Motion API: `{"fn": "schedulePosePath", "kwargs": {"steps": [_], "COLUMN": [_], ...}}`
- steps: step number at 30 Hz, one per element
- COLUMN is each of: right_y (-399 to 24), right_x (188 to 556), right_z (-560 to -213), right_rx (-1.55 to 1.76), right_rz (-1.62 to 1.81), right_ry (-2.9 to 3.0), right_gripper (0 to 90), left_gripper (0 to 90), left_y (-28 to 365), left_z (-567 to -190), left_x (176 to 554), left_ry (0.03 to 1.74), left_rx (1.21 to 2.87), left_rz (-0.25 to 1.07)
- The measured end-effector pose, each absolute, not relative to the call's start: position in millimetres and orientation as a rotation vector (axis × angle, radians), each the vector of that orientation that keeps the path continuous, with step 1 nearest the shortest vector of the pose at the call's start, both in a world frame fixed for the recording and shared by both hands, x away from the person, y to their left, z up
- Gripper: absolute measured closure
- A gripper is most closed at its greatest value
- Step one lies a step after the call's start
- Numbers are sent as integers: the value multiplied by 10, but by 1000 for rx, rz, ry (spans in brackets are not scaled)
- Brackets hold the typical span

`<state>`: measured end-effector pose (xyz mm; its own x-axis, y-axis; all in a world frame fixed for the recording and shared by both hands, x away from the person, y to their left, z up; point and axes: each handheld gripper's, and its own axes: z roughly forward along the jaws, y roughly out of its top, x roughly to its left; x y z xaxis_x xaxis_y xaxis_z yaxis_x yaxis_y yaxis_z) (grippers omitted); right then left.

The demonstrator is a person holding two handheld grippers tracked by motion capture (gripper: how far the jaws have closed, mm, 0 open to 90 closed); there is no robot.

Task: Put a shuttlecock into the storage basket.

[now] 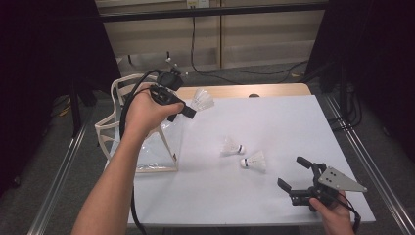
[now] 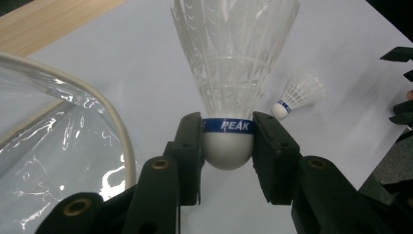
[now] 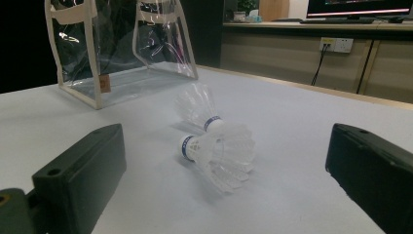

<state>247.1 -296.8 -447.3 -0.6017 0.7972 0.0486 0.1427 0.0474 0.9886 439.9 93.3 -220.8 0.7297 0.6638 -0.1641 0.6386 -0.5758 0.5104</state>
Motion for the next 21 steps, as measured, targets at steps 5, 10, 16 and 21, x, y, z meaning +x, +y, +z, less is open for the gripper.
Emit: {"fn": "schedulePosePath", "kwargs": {"steps": [5,10,16,21], "right_y": [-2968,-2970,-2970,-2970], "right_x": [2472,2473,2470,2472], "right_z": [-4474,-4474,-4473,-4474], "right_rx": [943,942,942,942], "right_rz": [1598,1597,1599,1599], "right_ry": [1798,1798,1798,1798], "right_gripper": [6,7,6,6], "left_gripper": [656,656,657,657], "left_y": [949,973,989,993], "left_z": [-2192,-2168,-2136,-2120], "left_x": [4406,4418,4432,4436], "left_ry": [987,992,1009,1015], "left_rx": [2376,2365,2358,2363], "left_rz": [69,70,85,99]}}
